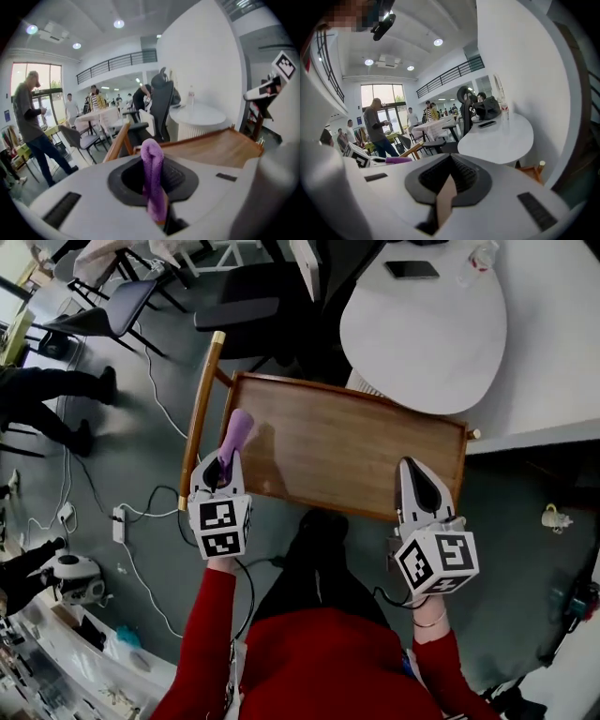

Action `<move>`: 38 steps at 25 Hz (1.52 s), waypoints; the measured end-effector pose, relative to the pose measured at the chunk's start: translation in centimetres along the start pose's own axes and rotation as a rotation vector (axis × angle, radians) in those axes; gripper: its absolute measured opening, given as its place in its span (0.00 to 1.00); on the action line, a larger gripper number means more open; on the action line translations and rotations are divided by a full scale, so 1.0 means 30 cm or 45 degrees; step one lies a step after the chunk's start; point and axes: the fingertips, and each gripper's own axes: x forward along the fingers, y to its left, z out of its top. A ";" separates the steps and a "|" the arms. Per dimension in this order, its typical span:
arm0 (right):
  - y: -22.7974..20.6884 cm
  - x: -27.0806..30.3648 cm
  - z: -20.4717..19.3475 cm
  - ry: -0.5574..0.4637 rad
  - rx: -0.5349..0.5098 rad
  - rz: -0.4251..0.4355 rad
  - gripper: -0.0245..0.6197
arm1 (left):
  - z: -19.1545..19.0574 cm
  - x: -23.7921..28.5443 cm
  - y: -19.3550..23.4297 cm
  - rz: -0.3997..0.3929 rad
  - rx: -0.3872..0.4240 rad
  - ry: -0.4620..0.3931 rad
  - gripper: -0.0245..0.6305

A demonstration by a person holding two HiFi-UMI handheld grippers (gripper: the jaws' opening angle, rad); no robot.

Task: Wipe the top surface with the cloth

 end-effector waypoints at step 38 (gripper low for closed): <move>-0.034 -0.361 0.315 -0.463 -0.103 -0.146 0.05 | 0.665 -0.340 -0.757 -0.772 0.221 -0.722 0.12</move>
